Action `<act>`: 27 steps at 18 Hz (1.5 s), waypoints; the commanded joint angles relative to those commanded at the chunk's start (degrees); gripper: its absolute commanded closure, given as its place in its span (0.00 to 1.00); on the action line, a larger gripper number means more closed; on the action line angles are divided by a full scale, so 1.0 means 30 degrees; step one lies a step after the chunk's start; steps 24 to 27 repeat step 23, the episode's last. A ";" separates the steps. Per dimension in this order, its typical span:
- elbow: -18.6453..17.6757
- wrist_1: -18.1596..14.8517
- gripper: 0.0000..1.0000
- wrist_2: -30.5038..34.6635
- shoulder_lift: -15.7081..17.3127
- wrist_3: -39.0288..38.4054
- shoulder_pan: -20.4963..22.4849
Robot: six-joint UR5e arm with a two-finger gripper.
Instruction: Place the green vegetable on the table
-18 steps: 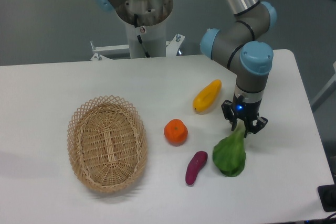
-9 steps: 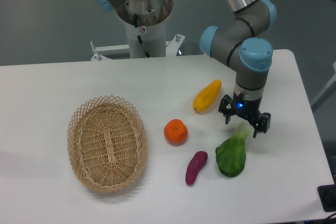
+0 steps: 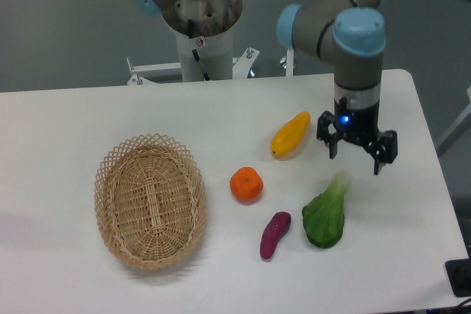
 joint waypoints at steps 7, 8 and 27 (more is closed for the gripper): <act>0.1087 -0.3283 0.00 0.1934 0.0936 0.3428 0.0643; 0.1086 -0.3548 0.00 0.1905 0.1142 0.4099 0.0964; 0.0793 -0.6041 0.00 0.0235 0.2696 0.9262 0.4277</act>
